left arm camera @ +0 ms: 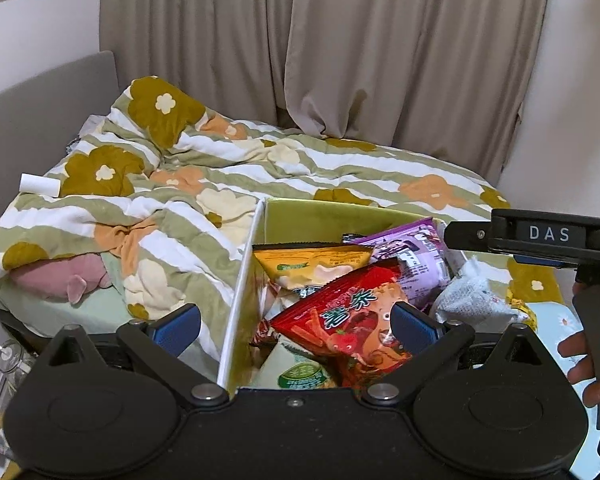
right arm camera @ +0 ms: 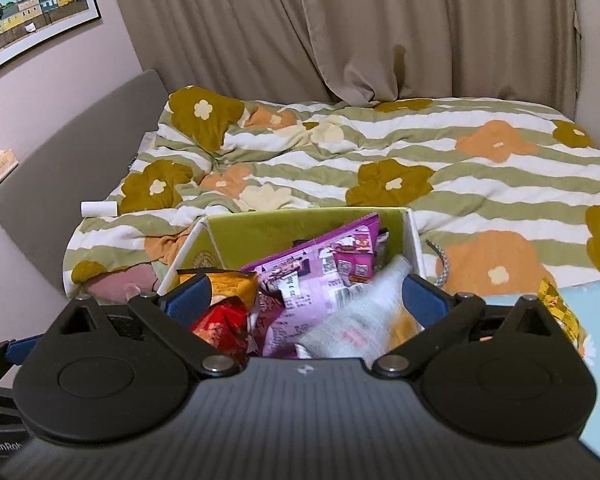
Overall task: Organize snacks
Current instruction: 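Carry both bags into the yellow box and open both tools, then move both tools back to the daisy mat toward the last two candies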
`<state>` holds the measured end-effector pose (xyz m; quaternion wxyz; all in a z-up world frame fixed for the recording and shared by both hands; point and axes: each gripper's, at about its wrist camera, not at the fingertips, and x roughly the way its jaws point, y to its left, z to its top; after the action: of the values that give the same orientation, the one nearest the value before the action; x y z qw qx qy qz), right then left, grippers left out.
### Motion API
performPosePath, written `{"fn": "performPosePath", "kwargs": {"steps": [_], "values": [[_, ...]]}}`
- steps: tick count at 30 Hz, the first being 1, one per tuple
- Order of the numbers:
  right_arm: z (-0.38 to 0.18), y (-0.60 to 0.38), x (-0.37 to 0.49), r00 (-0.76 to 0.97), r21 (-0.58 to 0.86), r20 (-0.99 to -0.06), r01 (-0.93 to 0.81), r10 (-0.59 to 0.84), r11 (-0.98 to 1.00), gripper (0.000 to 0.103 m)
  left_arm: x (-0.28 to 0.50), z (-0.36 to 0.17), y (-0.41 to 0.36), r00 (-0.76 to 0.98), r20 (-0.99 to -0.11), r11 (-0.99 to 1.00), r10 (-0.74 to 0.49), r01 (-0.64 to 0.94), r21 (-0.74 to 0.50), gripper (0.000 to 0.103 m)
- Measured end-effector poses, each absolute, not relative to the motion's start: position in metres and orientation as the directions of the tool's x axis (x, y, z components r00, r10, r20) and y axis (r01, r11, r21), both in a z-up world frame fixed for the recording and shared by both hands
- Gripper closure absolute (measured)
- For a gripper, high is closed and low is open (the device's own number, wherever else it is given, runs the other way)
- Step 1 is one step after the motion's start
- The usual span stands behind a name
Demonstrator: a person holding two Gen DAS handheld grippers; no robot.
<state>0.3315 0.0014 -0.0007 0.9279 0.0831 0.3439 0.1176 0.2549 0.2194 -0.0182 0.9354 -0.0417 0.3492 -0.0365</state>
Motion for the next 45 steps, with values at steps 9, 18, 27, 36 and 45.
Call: {"fn": "performPosePath", "kwargs": {"steps": [9, 18, 27, 36, 45], "values": [[0.014, -0.021, 0.320, 0.747, 0.245, -0.605, -0.154, 0.275, 0.957, 0.000, 0.251, -0.008, 0.205, 0.769, -0.632, 0.994, -0.102, 0.050, -0.099, 0.001], [0.037, -0.074, 0.303, 0.772, 0.245, -0.562, -0.187, 0.296, 0.951, 0.000, 0.231, 0.011, 0.162, 0.801, -0.597, 0.998, -0.046, 0.017, -0.055, 0.001], [0.045, -0.153, 0.295, 0.757, 0.206, -0.576, -0.229, 0.308, 0.951, 0.000, 0.207, 0.021, 0.081, 0.822, -0.570, 0.999, 0.005, -0.031, -0.036, 0.001], [0.020, -0.230, 0.305, 0.730, 0.174, -0.604, -0.269, 0.319, 0.947, 0.000, 0.198, -0.010, -0.012, 0.788, -0.614, 0.999, 0.037, -0.044, 0.003, 0.001], [-0.033, -0.276, 0.336, 0.663, 0.166, -0.654, -0.345, 0.365, 0.924, 0.000, 0.215, -0.076, -0.074, 0.711, -0.699, 0.997, 0.075, -0.050, 0.055, 0.001]]}}
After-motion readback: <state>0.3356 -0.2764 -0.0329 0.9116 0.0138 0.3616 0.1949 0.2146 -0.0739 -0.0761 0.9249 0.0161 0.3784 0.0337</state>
